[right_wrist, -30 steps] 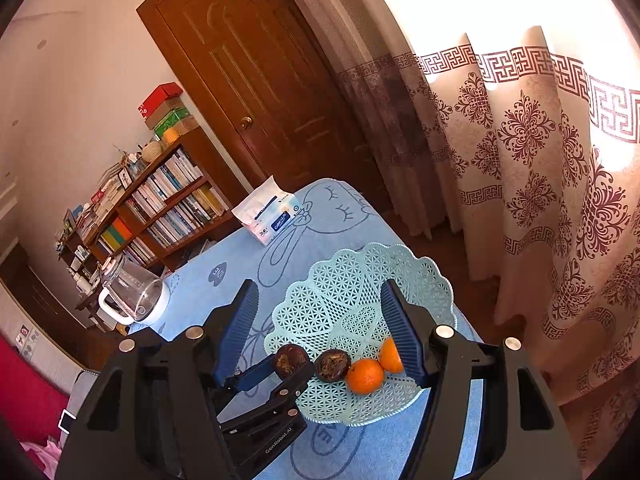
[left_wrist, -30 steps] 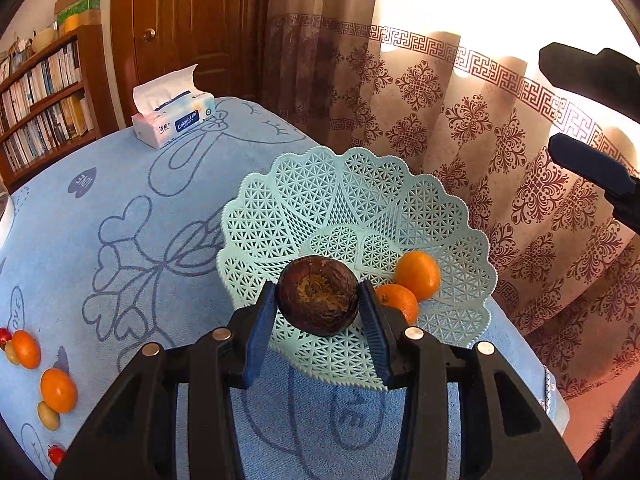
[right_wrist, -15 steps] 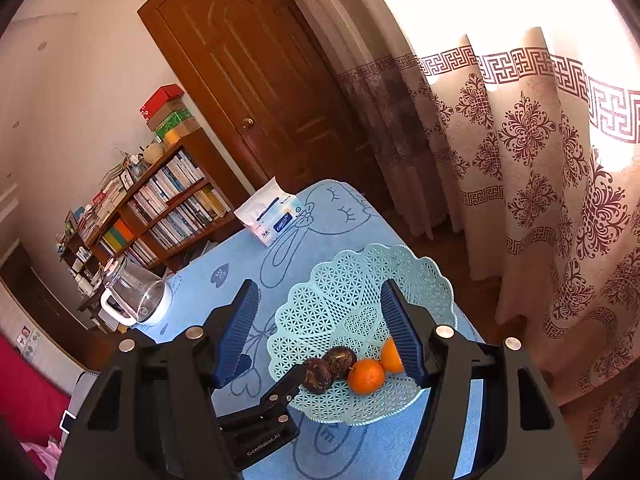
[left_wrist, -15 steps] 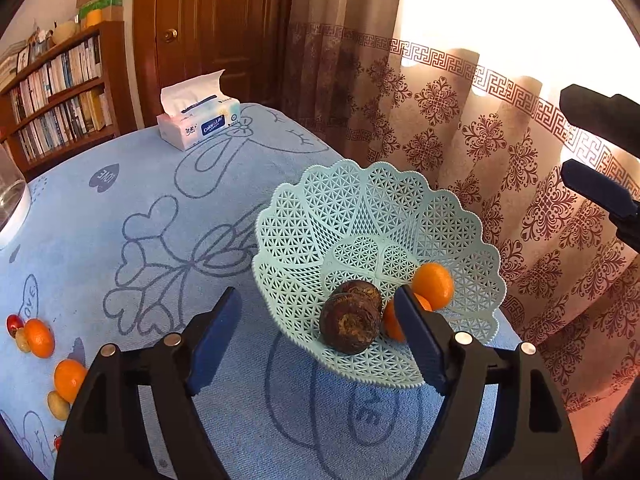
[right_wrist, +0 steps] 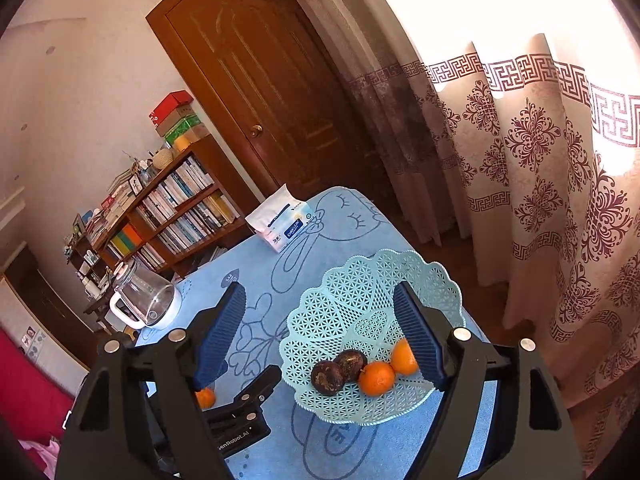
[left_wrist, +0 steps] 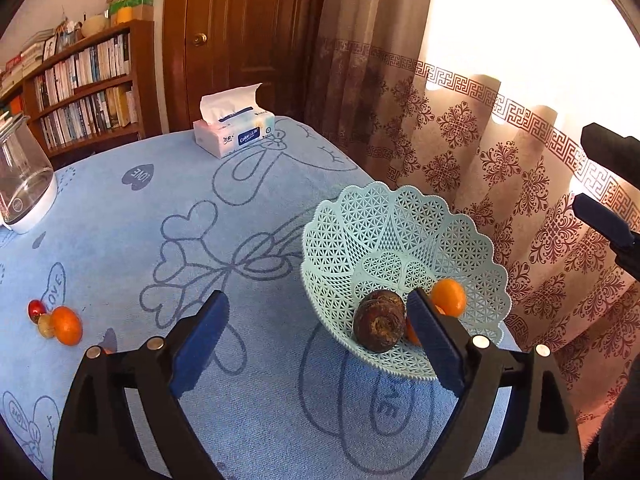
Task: Organize fruits
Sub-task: 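Withdraw both tools from the basket toward the loose fruits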
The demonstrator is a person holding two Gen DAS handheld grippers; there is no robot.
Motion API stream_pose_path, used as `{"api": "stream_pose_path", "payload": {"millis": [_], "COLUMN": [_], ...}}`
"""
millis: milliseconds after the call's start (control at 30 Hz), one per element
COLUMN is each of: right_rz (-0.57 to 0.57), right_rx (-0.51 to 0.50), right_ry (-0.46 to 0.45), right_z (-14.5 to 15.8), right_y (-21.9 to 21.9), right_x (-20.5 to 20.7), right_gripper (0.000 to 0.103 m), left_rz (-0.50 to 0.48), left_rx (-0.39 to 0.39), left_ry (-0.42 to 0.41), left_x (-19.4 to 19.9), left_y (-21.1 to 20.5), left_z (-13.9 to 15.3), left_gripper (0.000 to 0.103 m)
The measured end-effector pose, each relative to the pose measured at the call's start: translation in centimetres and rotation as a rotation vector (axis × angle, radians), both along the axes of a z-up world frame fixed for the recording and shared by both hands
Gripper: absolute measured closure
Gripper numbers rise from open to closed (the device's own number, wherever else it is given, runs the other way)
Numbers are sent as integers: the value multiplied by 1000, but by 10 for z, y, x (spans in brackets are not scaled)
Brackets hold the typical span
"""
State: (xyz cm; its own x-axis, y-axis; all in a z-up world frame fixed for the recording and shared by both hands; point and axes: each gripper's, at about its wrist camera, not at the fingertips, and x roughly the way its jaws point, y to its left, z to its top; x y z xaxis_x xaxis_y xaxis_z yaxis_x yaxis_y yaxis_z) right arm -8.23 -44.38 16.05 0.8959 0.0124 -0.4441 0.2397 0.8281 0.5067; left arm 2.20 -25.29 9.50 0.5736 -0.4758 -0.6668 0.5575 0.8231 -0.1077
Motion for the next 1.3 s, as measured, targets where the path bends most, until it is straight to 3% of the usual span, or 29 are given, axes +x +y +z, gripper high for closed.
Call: {"api": "stream_pose_path", "payload": {"millis": [600, 1300], "right_rz": [63, 144], "right_rx": [49, 2], "right_ry": [-204, -182], "right_z": [20, 15], "right_y": [11, 39], "right_x": [-21, -12], "right_gripper": [16, 16], "left_rz": [163, 412], "left_rx": [15, 15], "left_ry": [-120, -79], "left_x": [-8, 31], "left_y": [70, 188], "left_z": [35, 32], "left_gripper": [10, 10]}}
